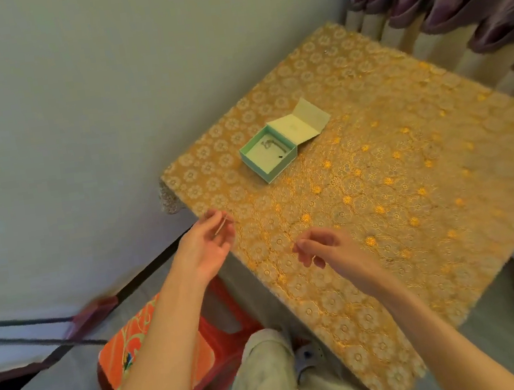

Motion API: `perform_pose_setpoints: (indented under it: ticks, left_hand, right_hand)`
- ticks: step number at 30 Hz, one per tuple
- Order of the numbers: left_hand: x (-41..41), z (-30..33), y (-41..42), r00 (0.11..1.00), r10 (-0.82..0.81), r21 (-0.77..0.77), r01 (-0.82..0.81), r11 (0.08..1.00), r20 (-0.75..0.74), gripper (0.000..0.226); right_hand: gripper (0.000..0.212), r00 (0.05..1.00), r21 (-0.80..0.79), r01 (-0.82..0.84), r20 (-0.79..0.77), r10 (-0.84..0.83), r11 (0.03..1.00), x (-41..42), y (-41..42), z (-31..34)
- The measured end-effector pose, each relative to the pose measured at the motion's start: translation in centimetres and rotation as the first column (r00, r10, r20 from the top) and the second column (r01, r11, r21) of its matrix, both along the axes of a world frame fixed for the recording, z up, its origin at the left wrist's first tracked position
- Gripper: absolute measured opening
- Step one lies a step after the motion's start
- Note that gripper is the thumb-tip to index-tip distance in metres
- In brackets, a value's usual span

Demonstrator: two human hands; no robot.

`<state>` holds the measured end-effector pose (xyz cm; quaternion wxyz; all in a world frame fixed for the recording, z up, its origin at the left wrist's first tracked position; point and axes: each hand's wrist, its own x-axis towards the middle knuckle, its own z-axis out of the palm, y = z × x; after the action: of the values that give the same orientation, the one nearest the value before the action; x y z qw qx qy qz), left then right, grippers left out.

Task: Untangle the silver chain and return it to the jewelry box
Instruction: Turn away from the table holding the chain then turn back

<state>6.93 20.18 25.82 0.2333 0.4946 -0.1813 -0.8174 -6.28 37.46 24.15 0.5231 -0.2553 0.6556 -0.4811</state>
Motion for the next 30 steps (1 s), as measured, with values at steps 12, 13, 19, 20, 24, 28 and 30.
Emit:
perform_pose_setpoints:
  ticks: [12, 13, 19, 20, 24, 28, 30]
  left_hand:
    - [-9.1, -2.2, -13.1, 0.915, -0.398, -0.173, 0.403, 0.899, 0.065, 0.013]
    - [-10.1, -2.5, -14.5, 0.892, -0.443, -0.189, 0.452, 0.872, 0.088, 0.013]
    - [-15.1, -3.8, -19.6, 0.635, -0.743, -0.395, 0.751, 0.529, 0.211, 0.02]
    - [-15.7, -3.9, -19.7, 0.595, -0.775, -0.423, 0.771, 0.476, 0.211, 0.019]
    - [-16.6, -5.1, -19.4, 0.431, -0.875, -0.5, 0.82, 0.277, 0.221, 0.015]
    - [-16.4, -7.2, -18.8, 0.314, -0.916, -0.606, 0.789, 0.104, 0.251, 0.013]
    - [-15.7, -8.2, -18.6, 0.309, -0.913, -0.672, 0.739, 0.053, 0.267, 0.012]
  right_hand:
    - [0.014, 0.902, 0.026, 0.432, -0.003, -0.432, 0.902, -4.9, -8.2, -2.5]
    - [0.013, 0.878, 0.025, 0.478, 0.002, -0.478, 0.878, -5.3, -9.5, -3.2]
    - [0.01, 0.869, 0.134, 0.494, -0.096, -0.485, 0.859, -6.0, -16.0, -8.4]
    - [0.011, 0.874, 0.15, 0.484, -0.111, -0.472, 0.862, -5.8, -16.6, -9.2]
    - [0.013, 0.877, 0.159, 0.453, -0.255, -0.407, 0.877, -4.6, -18.0, -11.6]
    - [0.024, 0.749, -0.082, 0.655, -0.06, -0.66, 0.751, -3.6, -19.5, -13.4]
    - [0.026, 0.709, -0.216, 0.701, 0.108, -0.697, 0.679, -2.6, -20.5, -14.4]
